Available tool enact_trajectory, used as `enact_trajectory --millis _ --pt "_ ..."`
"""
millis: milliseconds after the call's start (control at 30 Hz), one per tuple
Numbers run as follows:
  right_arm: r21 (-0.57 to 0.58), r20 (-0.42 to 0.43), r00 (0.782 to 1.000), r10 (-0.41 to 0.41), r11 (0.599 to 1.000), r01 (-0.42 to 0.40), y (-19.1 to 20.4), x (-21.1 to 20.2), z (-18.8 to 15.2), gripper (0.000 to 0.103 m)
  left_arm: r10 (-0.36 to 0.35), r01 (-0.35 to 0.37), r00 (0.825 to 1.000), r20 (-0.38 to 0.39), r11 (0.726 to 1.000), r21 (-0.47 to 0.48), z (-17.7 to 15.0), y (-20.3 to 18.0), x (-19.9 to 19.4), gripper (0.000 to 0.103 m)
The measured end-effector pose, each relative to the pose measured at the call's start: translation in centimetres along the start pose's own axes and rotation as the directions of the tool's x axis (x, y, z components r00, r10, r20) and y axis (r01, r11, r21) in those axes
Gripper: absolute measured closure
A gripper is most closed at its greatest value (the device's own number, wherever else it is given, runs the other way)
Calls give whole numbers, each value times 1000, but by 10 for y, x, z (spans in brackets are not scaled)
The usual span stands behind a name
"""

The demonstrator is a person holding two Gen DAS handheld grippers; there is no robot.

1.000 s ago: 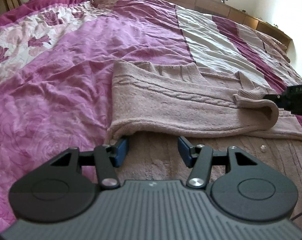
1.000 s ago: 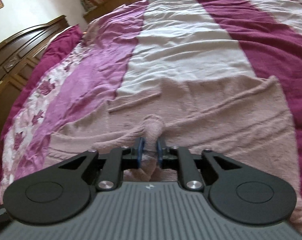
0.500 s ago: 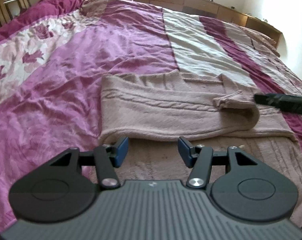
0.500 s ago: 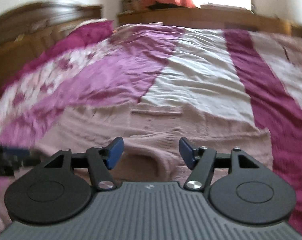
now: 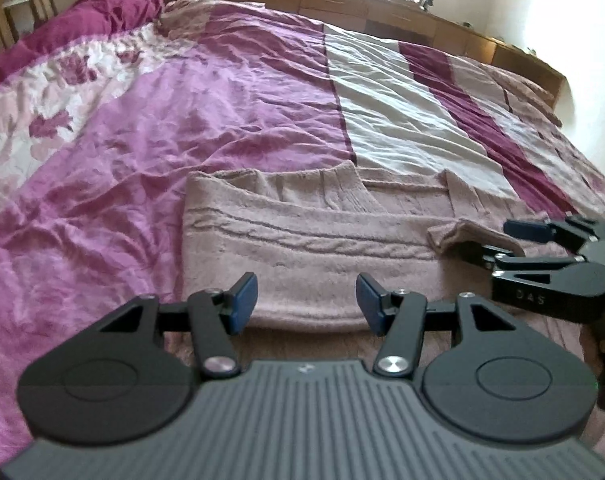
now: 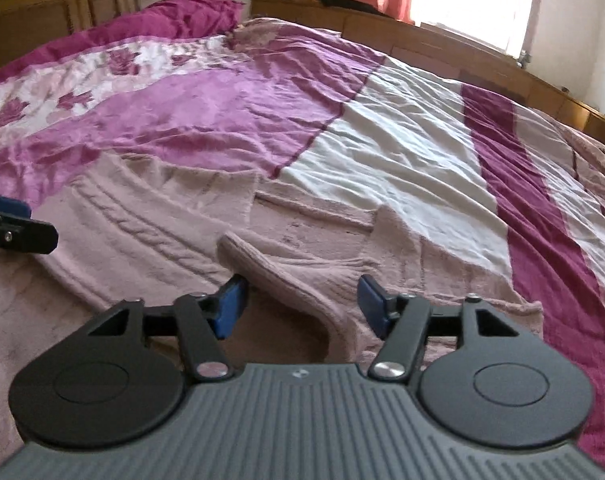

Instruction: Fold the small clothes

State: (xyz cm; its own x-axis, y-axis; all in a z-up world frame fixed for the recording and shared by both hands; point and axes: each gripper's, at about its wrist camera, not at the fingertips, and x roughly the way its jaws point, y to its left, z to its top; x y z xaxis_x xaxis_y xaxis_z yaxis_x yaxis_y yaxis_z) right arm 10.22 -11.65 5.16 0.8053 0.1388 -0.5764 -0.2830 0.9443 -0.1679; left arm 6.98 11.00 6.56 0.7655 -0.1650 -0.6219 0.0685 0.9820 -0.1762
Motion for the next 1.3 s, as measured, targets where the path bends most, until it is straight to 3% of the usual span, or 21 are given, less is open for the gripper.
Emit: enact_trajectory --millis 33,100,167,267,500,700,800,867,967,1033,1167,1233,1300 --pt "21 1 1000 -6 1000 6 -4 2 1 68 0 0 1000 -2 1000 -14 1 1 4 47" --pt "75 -3 1000 -27 997 28 -14 4 1 86 3 -3 1000 0 1000 -25 3 1 11 47" --pt "128 9 999 -36 991 35 -25 1 0 93 9 -9 1000 2 1000 -26 5 1 18 47" --pt "224 32 998 -54 974 46 -45 -9 -2 94 22 -22 1000 -5 999 -26 5 1 26 47" --pt "473 71 993 -96 880 51 -100 -36 -17 94 33 -34 999 -37 999 -29 -1 5 40 47" --pt "618 -27 998 -60 784 64 -124 -29 -52 91 37 -37 998 -44 999 -9 -3 4 44 47" --pt "670 -77 995 -63 736 98 -131 -27 -70 68 40 -40 998 -44 999 1 -5 5 44 47" --pt "688 -83 992 -90 715 123 -135 -31 -79 60 46 -45 998 -45 999 3 -5 5 45 47" --pt "711 -71 990 -122 690 136 -142 -42 -81 59 52 -52 998 -47 999 3 -5 6 46 47" --pt "718 -32 991 -129 687 113 -144 -51 -76 55 56 -56 997 -47 998 1 -6 6 46 47" --pt "630 -4 992 -123 771 98 -140 -47 -56 49 61 -61 997 -45 998 7 -7 5 46 47" --pt "629 -27 995 -95 772 91 -146 -35 -50 47 65 -64 997 -44 998 12 -7 5 46 46" --pt "663 -72 997 -34 745 73 -156 -18 -51 47 67 -67 997 -43 998 16 -8 4 46 46"
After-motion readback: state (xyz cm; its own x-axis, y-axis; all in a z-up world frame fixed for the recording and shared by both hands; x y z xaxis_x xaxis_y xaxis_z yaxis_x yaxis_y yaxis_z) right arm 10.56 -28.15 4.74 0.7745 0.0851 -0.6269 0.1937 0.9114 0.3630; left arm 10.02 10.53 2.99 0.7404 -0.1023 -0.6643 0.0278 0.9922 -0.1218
